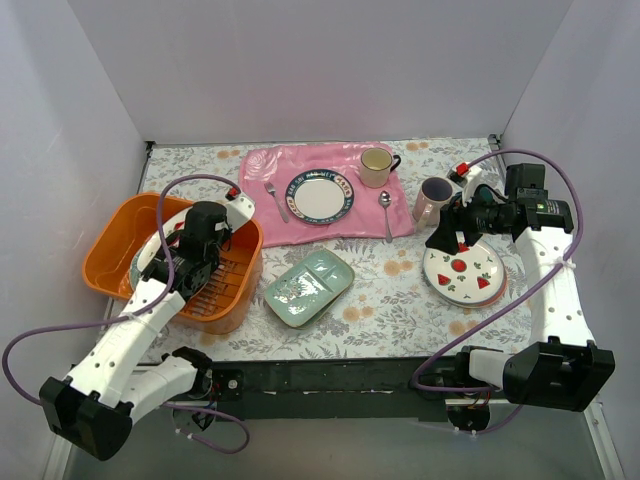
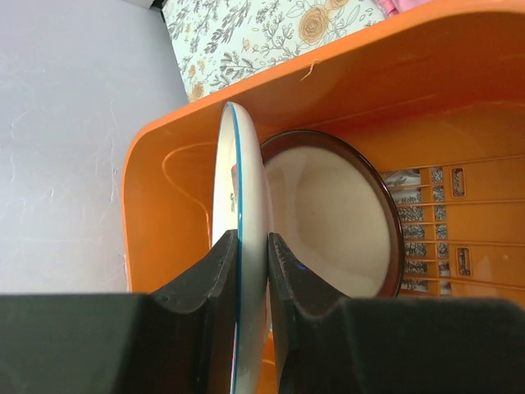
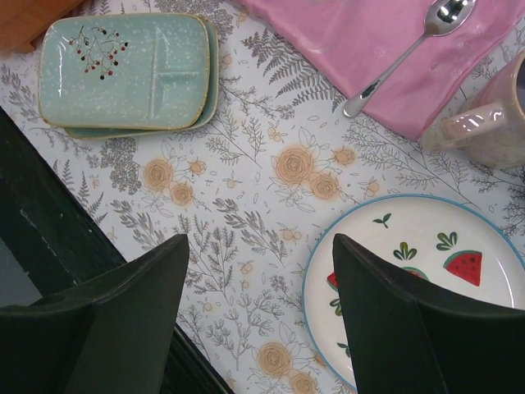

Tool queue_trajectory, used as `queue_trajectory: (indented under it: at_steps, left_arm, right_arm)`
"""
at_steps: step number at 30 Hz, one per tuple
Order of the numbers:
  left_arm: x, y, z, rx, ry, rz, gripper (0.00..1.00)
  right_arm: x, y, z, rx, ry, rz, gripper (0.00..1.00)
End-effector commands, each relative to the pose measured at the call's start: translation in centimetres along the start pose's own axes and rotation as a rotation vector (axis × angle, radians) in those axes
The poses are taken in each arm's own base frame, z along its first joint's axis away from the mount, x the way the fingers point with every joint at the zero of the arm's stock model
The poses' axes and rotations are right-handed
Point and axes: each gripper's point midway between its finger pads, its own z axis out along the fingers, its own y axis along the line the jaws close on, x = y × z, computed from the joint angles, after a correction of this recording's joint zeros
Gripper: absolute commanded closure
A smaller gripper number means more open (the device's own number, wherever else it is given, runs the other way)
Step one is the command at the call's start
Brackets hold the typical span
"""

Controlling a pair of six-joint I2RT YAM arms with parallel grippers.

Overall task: Place the mixed dishes into the plastic bin
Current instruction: Place the plate in the plastic bin.

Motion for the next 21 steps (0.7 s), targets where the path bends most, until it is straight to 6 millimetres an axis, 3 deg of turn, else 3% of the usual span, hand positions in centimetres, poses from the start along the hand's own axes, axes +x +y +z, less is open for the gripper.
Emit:
queue_trajectory:
  at_steps: [1, 13, 21]
  left_arm:
    - [-1.3, 3.0, 0.3, -0.110, -0.066, -0.050, 1.00]
    - [0.9, 2.2, 2.8, -0.141, -0.026, -0.081, 1.00]
    - [2.6, 0.2, 3.7, -0.110, 0.001, -0.091, 1.00]
  right_arm:
    - [-0.3, 0.2, -0.1, -0.013, -0.024, -0.010, 0.21]
    - [0.2, -0.2, 0.0, -0.008, -0.018, -0.002, 0.21]
    - [0.2, -0.2, 0.1, -0.010, -0.020, 0.000, 0.22]
